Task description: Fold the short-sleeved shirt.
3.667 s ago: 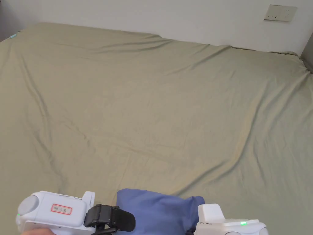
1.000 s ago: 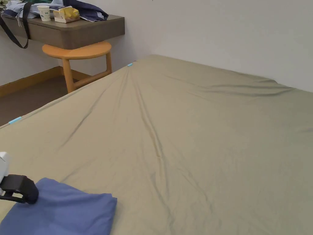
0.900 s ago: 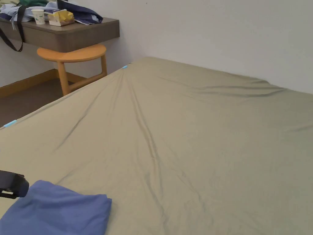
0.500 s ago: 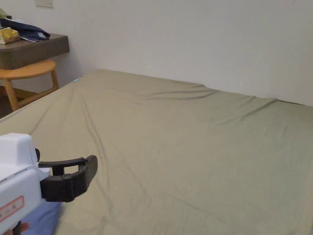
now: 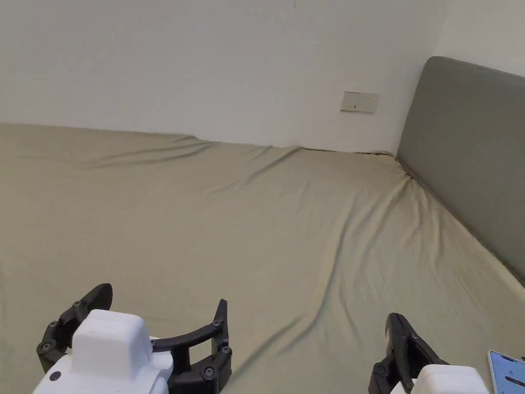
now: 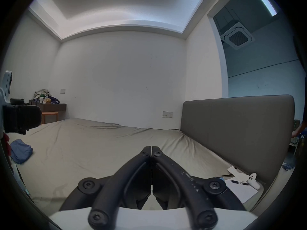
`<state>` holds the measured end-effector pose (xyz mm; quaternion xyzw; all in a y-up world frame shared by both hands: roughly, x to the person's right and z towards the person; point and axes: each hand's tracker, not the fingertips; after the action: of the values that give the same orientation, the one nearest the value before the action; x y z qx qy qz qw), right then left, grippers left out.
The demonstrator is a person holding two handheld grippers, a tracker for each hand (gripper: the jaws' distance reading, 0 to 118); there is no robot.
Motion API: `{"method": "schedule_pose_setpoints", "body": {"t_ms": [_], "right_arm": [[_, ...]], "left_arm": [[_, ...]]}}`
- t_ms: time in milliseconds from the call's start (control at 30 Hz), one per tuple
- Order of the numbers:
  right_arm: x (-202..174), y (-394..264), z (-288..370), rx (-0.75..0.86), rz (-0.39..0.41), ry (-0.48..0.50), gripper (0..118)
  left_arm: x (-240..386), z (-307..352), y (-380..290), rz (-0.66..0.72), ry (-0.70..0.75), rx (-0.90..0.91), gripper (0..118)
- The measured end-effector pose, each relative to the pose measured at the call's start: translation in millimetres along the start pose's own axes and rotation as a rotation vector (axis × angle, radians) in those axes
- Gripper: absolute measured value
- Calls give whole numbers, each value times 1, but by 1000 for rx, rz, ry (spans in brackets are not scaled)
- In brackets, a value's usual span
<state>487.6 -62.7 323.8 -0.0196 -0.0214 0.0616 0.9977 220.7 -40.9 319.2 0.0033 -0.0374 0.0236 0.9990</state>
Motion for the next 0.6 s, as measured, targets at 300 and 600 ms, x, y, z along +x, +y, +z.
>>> {"method": "schedule_pose_setpoints", "body": {"t_ms": [300, 600], "right_arm": [[1, -5, 4, 36, 5, -37, 3], [-9, -6, 0, 43, -16, -18, 3]], "left_arm": [[13, -5, -15, -54, 133, 9, 3], [3, -6, -11, -55, 156, 4, 0]]}}
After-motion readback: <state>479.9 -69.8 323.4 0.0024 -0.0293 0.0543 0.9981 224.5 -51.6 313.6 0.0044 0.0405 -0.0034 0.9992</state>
